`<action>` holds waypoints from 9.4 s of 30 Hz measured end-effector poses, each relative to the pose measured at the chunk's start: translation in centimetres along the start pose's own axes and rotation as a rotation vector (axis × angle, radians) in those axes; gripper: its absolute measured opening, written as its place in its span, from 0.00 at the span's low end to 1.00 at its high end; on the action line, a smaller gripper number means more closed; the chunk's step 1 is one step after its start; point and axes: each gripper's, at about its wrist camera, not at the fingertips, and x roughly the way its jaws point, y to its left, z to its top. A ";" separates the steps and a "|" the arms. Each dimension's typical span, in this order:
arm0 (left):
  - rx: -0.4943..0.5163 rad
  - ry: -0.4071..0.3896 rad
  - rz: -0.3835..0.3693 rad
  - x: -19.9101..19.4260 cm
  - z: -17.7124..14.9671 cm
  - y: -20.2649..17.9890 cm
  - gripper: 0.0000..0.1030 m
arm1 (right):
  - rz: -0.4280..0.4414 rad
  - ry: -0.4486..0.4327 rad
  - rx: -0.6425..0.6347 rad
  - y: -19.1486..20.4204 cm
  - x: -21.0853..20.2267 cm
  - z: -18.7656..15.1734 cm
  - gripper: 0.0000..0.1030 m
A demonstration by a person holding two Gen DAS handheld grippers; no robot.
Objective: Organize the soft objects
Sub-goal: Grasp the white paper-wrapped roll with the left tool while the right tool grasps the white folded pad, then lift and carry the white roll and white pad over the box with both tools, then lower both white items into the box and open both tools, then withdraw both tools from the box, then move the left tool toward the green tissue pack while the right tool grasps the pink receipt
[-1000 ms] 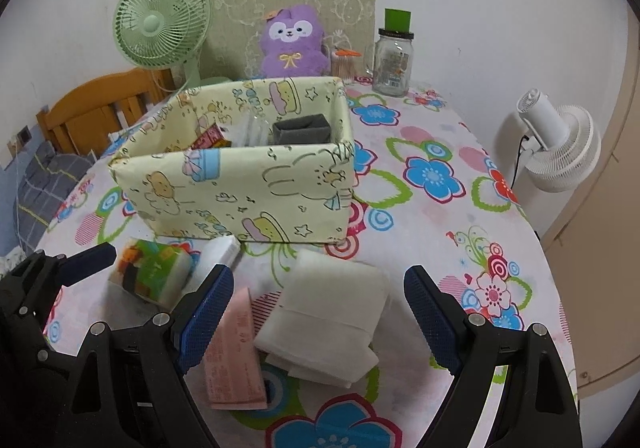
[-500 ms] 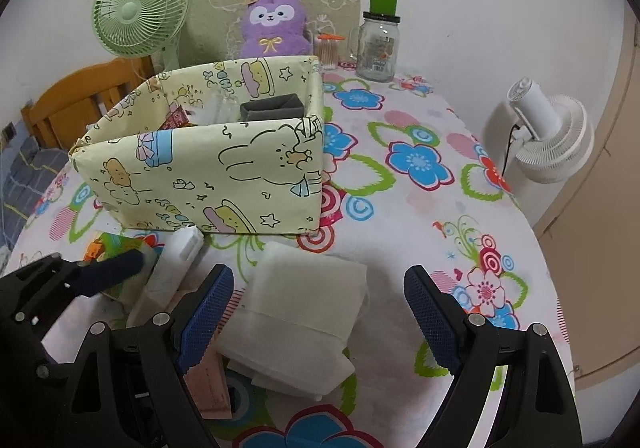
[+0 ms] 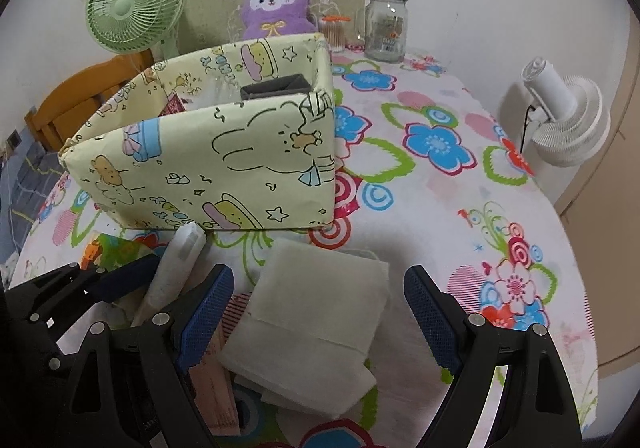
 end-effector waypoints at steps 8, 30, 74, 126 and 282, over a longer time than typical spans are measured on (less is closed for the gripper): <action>0.005 -0.009 -0.018 0.2 -0.2 0.1 0.45 | 0.017 0.044 0.028 0.3 1.7 0.2 0.87; 0.020 -0.030 -0.058 -0.9 0.3 -0.4 0.21 | -0.012 0.042 0.051 0.2 1.5 0.4 0.64; 0.031 -0.185 -0.044 -10.3 3.8 -0.8 0.21 | 0.015 -0.145 0.006 2.2 -8.5 4.4 0.64; 0.026 -0.230 0.003 -9.6 10.0 1.3 0.21 | 0.036 -0.217 -0.008 2.9 -8.3 10.9 0.64; 0.010 -0.078 0.093 -7.3 -1.3 2.7 0.94 | 0.039 -0.109 -0.087 6.2 -6.3 0.7 0.81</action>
